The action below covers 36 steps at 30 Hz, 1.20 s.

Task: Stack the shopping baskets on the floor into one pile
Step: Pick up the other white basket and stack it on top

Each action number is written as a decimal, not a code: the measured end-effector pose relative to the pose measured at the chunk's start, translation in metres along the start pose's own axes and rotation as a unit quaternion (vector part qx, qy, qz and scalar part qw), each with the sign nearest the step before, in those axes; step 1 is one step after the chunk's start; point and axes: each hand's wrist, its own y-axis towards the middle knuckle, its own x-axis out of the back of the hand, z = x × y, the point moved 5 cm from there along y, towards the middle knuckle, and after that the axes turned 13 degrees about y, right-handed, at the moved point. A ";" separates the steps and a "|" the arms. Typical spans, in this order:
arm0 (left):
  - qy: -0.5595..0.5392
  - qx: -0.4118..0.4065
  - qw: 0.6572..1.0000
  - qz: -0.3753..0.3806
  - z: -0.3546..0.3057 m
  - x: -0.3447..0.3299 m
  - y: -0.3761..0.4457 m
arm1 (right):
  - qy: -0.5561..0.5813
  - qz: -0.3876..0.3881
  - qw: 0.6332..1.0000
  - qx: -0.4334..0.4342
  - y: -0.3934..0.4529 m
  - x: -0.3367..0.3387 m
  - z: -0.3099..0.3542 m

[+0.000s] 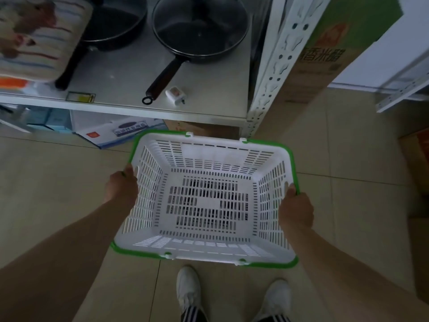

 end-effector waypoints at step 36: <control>0.055 -0.050 0.997 -0.006 0.020 -0.100 0.029 | -0.092 0.014 0.995 0.028 0.028 -0.079 -0.050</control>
